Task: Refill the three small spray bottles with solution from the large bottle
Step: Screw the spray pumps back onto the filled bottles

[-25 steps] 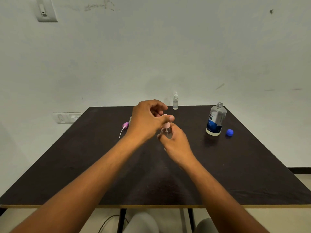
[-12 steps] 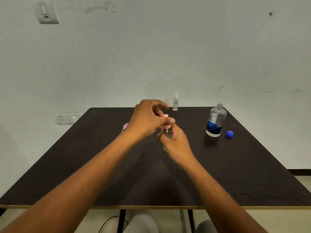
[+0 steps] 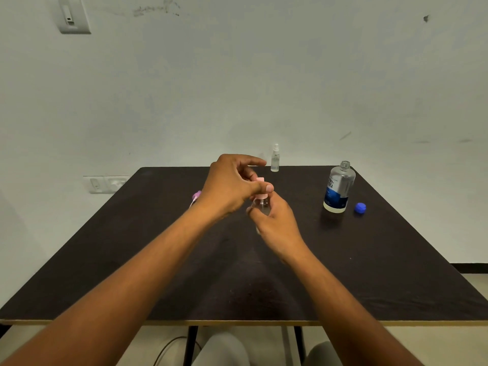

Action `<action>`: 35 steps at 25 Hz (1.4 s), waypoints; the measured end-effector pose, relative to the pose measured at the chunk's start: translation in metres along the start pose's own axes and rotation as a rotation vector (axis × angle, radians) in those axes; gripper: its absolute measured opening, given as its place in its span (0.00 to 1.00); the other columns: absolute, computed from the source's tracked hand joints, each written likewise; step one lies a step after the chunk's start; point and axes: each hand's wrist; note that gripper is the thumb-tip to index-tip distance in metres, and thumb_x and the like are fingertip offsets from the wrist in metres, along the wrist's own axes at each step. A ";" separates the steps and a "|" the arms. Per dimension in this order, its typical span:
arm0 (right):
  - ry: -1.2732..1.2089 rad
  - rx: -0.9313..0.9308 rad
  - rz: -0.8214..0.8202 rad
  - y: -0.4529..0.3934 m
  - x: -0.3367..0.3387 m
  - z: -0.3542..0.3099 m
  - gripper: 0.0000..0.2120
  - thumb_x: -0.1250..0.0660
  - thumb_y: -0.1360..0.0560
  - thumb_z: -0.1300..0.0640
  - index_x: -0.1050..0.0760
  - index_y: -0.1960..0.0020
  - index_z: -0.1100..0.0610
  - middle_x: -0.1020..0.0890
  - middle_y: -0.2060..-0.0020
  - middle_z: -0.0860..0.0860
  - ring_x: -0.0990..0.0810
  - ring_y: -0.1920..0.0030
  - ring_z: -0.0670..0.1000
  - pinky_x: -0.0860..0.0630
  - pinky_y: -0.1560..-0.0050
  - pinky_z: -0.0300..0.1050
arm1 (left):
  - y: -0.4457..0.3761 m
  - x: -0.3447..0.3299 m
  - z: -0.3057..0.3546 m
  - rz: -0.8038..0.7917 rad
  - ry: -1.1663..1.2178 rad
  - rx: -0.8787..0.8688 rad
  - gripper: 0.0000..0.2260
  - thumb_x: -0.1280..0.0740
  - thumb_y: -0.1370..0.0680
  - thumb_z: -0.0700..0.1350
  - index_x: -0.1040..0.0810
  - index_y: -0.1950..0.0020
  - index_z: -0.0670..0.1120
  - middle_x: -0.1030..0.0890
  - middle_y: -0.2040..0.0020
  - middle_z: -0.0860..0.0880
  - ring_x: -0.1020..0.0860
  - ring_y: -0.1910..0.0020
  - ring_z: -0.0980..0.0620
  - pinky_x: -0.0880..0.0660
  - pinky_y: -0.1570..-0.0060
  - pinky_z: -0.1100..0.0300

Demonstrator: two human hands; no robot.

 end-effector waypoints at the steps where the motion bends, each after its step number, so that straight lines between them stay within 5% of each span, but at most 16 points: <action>1: 0.003 0.000 0.001 0.000 0.000 0.001 0.14 0.33 0.21 0.58 0.24 0.37 0.48 0.17 0.49 0.45 0.18 0.50 0.46 0.19 0.52 0.43 | -0.001 0.001 0.001 -0.017 -0.006 -0.007 0.22 0.19 0.29 0.43 0.17 0.37 0.52 0.14 0.60 0.52 0.15 0.59 0.58 0.19 0.55 0.68; 5: 0.022 -0.019 0.010 0.001 0.002 0.004 0.09 0.32 0.21 0.58 0.24 0.44 0.47 0.18 0.51 0.47 0.19 0.51 0.49 0.21 0.53 0.42 | -0.001 0.004 0.002 -0.081 0.020 0.005 0.23 0.21 0.28 0.39 0.18 0.35 0.50 0.12 0.57 0.52 0.14 0.55 0.57 0.17 0.48 0.60; 10: -0.039 -0.007 -0.011 0.000 0.004 0.002 0.13 0.32 0.21 0.59 0.24 0.40 0.46 0.18 0.48 0.46 0.18 0.51 0.46 0.21 0.56 0.42 | 0.003 -0.001 0.001 -0.006 -0.089 -0.026 0.26 0.17 0.33 0.44 0.18 0.36 0.54 0.14 0.60 0.55 0.16 0.59 0.61 0.21 0.56 0.71; 13: -0.034 -0.008 -0.036 0.000 0.006 0.002 0.10 0.33 0.22 0.60 0.23 0.43 0.49 0.18 0.51 0.48 0.19 0.53 0.47 0.24 0.57 0.42 | 0.003 0.001 0.002 -0.031 -0.104 -0.053 0.27 0.18 0.31 0.41 0.19 0.35 0.55 0.13 0.59 0.54 0.15 0.58 0.60 0.19 0.54 0.68; 17: -0.078 -0.027 -0.091 0.002 0.010 0.003 0.10 0.33 0.23 0.61 0.22 0.43 0.51 0.18 0.50 0.50 0.18 0.49 0.52 0.19 0.49 0.51 | 0.006 0.001 0.003 -0.054 -0.127 -0.081 0.25 0.19 0.31 0.40 0.19 0.37 0.56 0.13 0.58 0.54 0.15 0.58 0.59 0.17 0.52 0.64; 23: -0.089 -0.017 -0.120 -0.003 0.015 0.005 0.12 0.29 0.22 0.54 0.22 0.39 0.48 0.17 0.45 0.46 0.19 0.43 0.46 0.21 0.41 0.48 | 0.001 0.000 -0.007 0.007 -0.129 -0.094 0.25 0.19 0.30 0.43 0.20 0.36 0.55 0.14 0.56 0.56 0.16 0.56 0.61 0.17 0.50 0.63; 30: 0.006 -0.031 0.022 -0.035 0.024 0.019 0.21 0.21 0.29 0.53 0.19 0.37 0.50 0.17 0.48 0.44 0.18 0.47 0.45 0.22 0.49 0.39 | -0.030 0.021 -0.060 0.050 -0.382 -0.126 0.24 0.29 0.23 0.60 0.27 0.28 0.56 0.22 0.31 0.55 0.25 0.33 0.58 0.27 0.32 0.54; 35: 0.039 -0.045 0.102 -0.085 0.016 0.035 0.24 0.18 0.32 0.55 0.19 0.38 0.53 0.16 0.47 0.48 0.17 0.45 0.49 0.19 0.42 0.48 | -0.071 0.032 -0.107 -0.059 -0.569 -0.081 0.29 0.35 0.20 0.63 0.35 0.21 0.55 0.34 0.21 0.53 0.36 0.22 0.51 0.36 0.26 0.52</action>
Point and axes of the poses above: each hand's wrist, its own y-axis away from the middle knuckle, its own x-axis out of the back of the hand, z = x × y
